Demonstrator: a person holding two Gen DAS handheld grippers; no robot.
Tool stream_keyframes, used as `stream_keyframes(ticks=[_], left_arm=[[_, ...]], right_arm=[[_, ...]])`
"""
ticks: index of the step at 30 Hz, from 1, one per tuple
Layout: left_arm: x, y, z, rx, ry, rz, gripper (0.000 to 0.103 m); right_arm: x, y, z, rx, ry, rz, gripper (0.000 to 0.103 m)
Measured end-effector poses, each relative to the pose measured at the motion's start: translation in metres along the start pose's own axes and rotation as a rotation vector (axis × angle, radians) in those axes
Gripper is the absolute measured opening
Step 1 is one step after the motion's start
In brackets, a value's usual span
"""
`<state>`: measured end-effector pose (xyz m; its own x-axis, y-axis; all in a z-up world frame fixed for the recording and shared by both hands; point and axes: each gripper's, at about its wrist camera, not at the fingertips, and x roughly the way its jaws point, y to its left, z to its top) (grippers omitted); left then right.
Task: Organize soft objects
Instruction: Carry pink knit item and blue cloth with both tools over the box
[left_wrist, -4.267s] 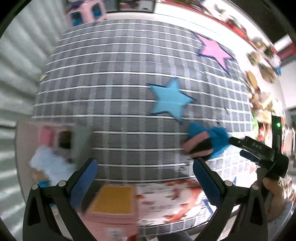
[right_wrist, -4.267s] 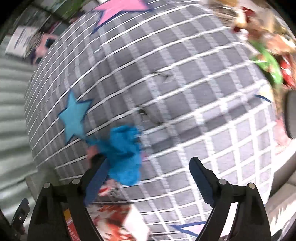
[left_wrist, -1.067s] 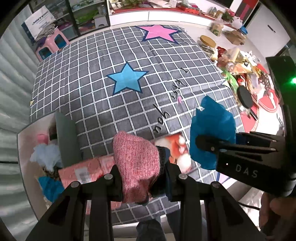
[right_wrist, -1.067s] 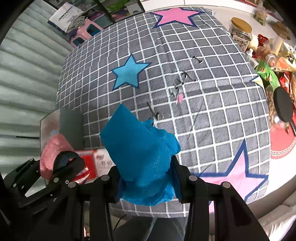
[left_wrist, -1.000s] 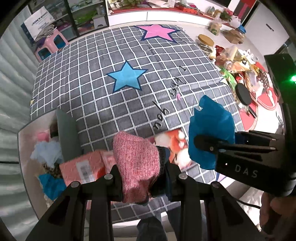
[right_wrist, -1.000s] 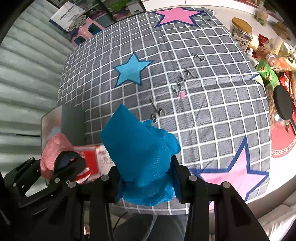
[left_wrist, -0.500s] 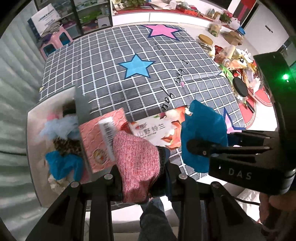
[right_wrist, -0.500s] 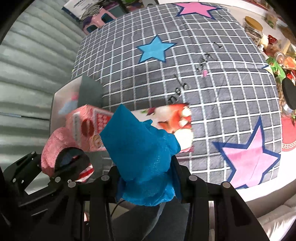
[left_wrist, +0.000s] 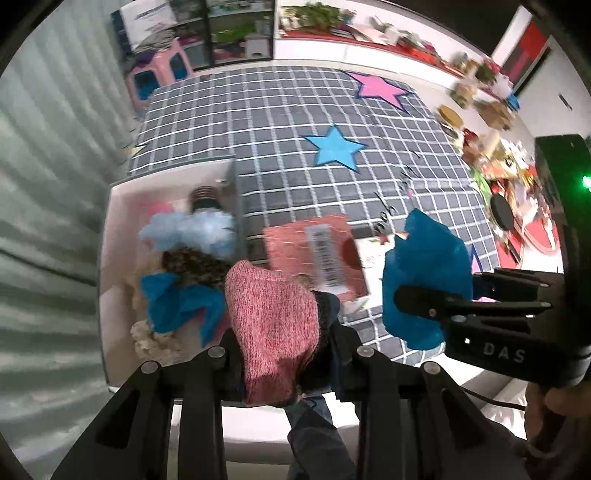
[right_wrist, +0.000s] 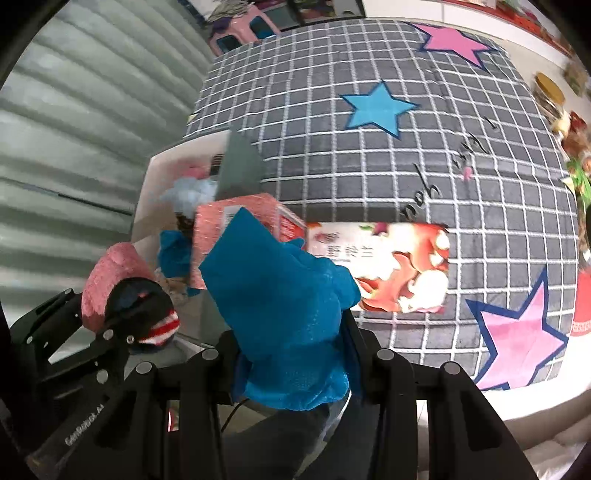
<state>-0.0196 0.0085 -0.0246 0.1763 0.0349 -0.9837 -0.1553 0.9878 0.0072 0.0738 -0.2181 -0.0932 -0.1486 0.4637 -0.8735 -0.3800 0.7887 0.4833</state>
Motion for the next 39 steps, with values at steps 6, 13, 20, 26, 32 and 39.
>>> stream_keyframes(ticks=[6,13,20,26,32,39], left_arm=[[-0.005,0.026,-0.005,-0.071,-0.014,0.014,0.034],[-0.011,0.060,-0.010,-0.173,-0.026,0.036,0.034],[-0.010,0.095,-0.018,-0.282,-0.023,0.066,0.034],[-0.006,0.117,-0.023,-0.360,-0.008,0.082,0.034],[0.003,0.126,-0.023,-0.394,0.004,0.107,0.034],[0.019,0.134,-0.023,-0.424,0.039,0.125,0.034]], right_arm=[[0.004,0.030,0.009,-0.074,0.013,0.006,0.044],[0.008,0.063,0.022,-0.156,0.031,0.016,0.044],[0.014,0.097,0.035,-0.248,0.054,0.027,0.044],[0.020,0.121,0.046,-0.306,0.067,0.037,0.044],[0.031,0.139,0.057,-0.351,0.083,0.041,0.044],[0.046,0.157,0.068,-0.383,0.107,0.047,0.044]])
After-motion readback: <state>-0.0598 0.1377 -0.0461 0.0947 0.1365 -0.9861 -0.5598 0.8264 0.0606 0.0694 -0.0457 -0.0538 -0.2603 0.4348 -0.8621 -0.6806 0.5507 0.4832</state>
